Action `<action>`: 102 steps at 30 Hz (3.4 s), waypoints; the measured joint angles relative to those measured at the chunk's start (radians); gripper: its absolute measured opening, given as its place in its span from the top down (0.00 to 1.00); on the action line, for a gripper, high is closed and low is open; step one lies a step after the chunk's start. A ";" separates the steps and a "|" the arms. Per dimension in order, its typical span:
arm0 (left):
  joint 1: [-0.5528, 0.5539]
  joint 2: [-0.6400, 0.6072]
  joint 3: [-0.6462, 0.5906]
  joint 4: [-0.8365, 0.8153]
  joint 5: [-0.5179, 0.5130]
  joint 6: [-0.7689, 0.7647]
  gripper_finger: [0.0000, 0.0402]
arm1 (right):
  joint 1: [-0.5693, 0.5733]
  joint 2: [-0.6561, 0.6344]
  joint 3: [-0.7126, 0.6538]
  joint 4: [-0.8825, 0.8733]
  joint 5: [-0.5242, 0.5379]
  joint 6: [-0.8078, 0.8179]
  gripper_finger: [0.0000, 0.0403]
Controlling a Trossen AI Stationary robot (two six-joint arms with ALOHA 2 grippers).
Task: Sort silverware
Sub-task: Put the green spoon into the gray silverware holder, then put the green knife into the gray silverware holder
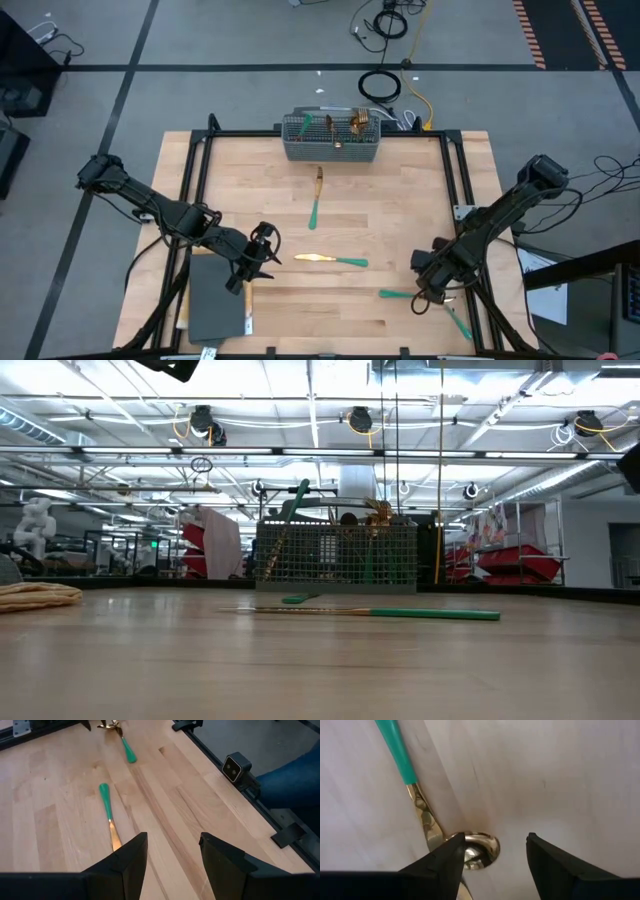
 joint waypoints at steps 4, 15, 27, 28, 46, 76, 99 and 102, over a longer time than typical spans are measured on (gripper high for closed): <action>0.000 0.000 0.000 0.000 0.000 0.002 0.53 | 0.000 0.000 -0.031 0.049 0.000 0.002 0.52; 0.000 0.000 0.000 0.000 0.000 0.008 0.53 | -0.001 -0.001 -0.034 0.052 -0.054 -0.044 0.98; 0.000 0.000 0.000 -0.002 -0.006 0.010 0.53 | -0.016 -0.003 0.061 -0.002 0.288 -0.017 1.00; 0.000 0.000 0.000 -0.002 -0.007 0.010 0.53 | -0.021 -0.003 0.082 -0.013 0.337 -0.024 1.00; 0.003 -0.017 0.000 -0.005 -0.093 0.121 0.53 | -0.395 -0.003 0.323 0.400 1.363 -0.828 1.00; 0.003 -0.371 -0.358 0.253 -0.142 0.098 0.53 | -1.149 0.239 0.322 1.266 0.652 -1.444 1.00; 0.003 -0.370 -0.359 0.252 -0.145 0.075 0.53 | -1.143 0.255 0.322 1.130 0.602 -1.365 0.70; 0.003 -0.368 -0.359 0.252 -0.168 0.062 0.53 | -1.127 0.179 0.322 1.122 0.608 -1.367 0.62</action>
